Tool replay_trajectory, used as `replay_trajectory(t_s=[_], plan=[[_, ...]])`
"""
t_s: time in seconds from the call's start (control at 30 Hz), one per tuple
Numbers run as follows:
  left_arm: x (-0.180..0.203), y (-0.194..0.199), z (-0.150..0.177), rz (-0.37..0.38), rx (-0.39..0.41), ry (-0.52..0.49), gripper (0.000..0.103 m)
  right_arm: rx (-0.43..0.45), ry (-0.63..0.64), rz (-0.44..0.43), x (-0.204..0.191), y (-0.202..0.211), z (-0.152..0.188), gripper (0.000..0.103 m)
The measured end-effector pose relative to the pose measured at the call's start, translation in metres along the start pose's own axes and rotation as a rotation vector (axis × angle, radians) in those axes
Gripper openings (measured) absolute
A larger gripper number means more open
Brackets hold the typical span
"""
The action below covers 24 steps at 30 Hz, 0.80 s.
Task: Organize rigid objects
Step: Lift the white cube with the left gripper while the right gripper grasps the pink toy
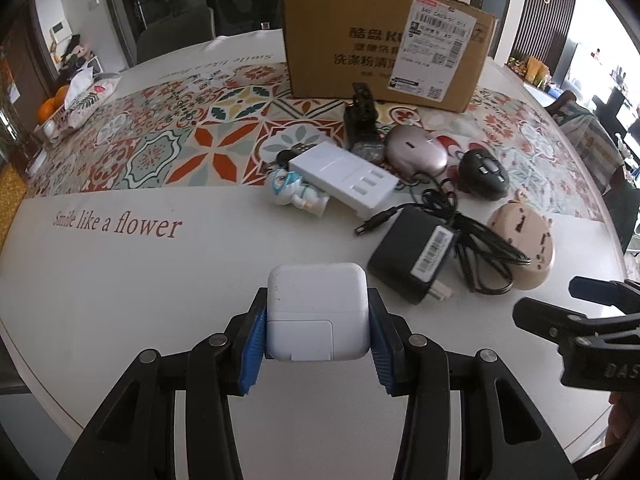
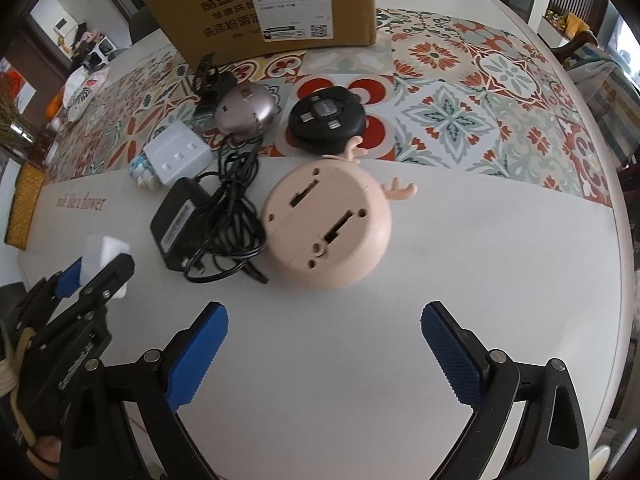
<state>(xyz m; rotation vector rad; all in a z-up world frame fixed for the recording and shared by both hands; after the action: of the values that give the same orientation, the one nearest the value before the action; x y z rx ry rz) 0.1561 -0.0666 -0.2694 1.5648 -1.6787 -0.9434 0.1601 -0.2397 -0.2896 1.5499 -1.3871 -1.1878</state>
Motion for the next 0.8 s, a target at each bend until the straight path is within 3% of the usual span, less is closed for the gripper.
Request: replay_trajectory(t_s=[0.33, 0.8], plan=[[0.016, 0.003, -0.010, 0.008, 0.013, 0.006, 0.045, 0.003, 0.015, 0.034, 0.014, -0.001, -0.009, 0.092], [0.015, -0.006, -0.016, -0.021, -0.008, 0.027, 0.045, 0.002, 0.077, 0.014, 0.007, -0.015, -0.027, 0.091]])
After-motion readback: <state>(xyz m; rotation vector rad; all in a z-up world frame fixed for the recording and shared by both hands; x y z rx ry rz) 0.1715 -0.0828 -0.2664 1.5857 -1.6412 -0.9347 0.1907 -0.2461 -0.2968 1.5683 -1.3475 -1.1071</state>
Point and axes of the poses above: each gripper's, at about its wrist camera, not at the fingertips, and y roughly against the way its jaws point, x to its right, z to its underside, the point moved 6 cm from there along -y, roughly the way its jaws point, and after that the axes turned 3 degrees about x, right-handed, at the moved point
